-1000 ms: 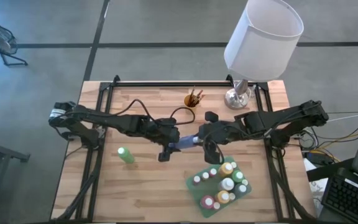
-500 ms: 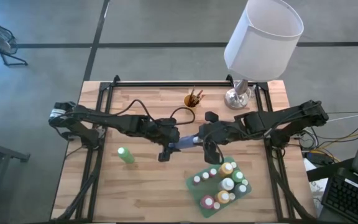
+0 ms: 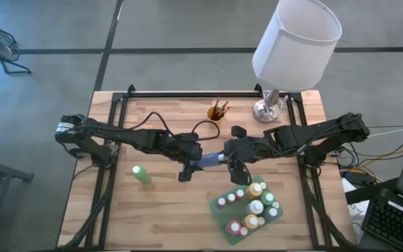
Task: Pick & Place Paint Supplies
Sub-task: Put the purple paint bottle into the green bin
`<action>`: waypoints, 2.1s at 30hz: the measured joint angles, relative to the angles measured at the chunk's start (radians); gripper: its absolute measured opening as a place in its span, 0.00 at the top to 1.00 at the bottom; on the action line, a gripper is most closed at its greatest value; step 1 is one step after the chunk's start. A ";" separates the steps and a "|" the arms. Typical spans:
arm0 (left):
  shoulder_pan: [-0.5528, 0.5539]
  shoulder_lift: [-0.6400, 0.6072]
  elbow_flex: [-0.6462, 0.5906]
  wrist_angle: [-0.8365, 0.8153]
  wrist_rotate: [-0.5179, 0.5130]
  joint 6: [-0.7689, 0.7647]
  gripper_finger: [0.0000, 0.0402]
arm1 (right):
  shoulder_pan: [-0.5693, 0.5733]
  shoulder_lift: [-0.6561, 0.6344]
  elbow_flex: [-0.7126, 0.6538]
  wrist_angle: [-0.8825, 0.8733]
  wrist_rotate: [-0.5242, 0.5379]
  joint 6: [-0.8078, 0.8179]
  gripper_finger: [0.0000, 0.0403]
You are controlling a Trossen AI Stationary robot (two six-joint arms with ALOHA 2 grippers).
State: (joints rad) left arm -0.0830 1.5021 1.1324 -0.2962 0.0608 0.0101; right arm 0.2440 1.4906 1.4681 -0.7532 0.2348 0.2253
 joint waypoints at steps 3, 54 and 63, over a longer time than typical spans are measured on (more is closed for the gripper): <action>0.000 0.000 0.000 0.000 0.000 0.000 0.46 | 0.000 0.000 0.000 0.000 0.000 0.000 0.72; 0.001 -0.384 -0.395 0.419 -0.235 -0.023 0.16 | 0.152 0.004 0.341 -0.395 0.030 0.198 0.72; 0.001 -0.390 -0.465 0.569 -0.235 -0.022 0.15 | 0.257 0.036 0.433 -0.564 0.020 0.429 0.72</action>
State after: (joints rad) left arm -0.0818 1.1118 0.6669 0.2730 -0.1745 -0.0121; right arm 0.5013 1.5261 1.9015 -1.3169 0.2552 0.6544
